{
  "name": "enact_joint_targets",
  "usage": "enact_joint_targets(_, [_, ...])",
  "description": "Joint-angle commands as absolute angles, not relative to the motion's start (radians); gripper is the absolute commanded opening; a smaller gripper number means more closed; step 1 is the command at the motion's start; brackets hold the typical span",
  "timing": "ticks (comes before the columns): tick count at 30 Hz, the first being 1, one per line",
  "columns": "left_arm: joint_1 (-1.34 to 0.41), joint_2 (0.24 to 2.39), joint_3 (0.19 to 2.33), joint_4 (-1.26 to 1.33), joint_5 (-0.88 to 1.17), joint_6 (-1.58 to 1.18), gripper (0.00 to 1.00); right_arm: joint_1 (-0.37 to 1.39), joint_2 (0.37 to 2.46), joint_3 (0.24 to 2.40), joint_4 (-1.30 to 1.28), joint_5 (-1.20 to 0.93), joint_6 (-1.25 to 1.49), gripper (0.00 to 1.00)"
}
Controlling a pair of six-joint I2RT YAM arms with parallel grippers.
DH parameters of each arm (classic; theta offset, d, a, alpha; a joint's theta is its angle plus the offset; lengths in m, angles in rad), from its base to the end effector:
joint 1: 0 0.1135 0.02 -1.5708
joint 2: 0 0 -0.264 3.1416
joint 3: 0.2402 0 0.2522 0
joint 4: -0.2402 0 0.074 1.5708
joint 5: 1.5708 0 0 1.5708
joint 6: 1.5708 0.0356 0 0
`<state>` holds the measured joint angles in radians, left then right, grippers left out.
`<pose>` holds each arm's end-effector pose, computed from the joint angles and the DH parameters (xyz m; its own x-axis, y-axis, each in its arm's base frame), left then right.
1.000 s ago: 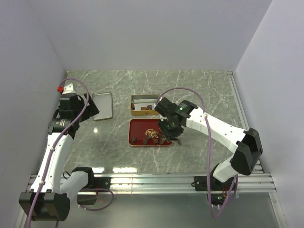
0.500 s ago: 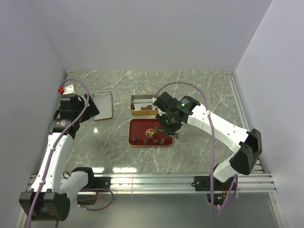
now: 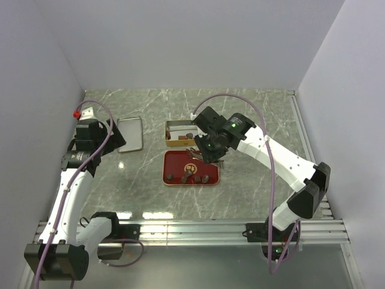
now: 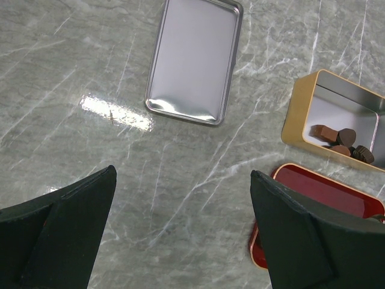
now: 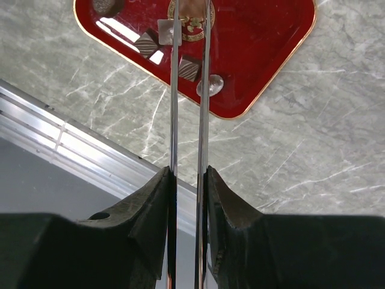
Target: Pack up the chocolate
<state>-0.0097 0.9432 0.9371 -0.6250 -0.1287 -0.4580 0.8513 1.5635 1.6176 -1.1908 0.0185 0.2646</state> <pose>0.1986 0.0026 0.3212 -0.4876 -0.4338 -0.7577 -0.3452 0.8929 -0.2891 0.2018 0.2294 0.3512 -0.7724 -0.4848 -0.4103 -0.5645 0.8201 0.0938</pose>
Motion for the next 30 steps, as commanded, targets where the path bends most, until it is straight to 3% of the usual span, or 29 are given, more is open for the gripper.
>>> enact_joint_targets(1, [-0.005,0.923,0.942,-0.6,-0.135,-0.462,0.99,0.854,1.577,1.684,-1.192,0.041,0.27,0.28])
enact_joint_targets(30, [-0.005,0.96,0.982,-0.591,-0.15,-0.446,0.99,0.684,1.819,2.034,-1.115,0.046,0.186,0.27])
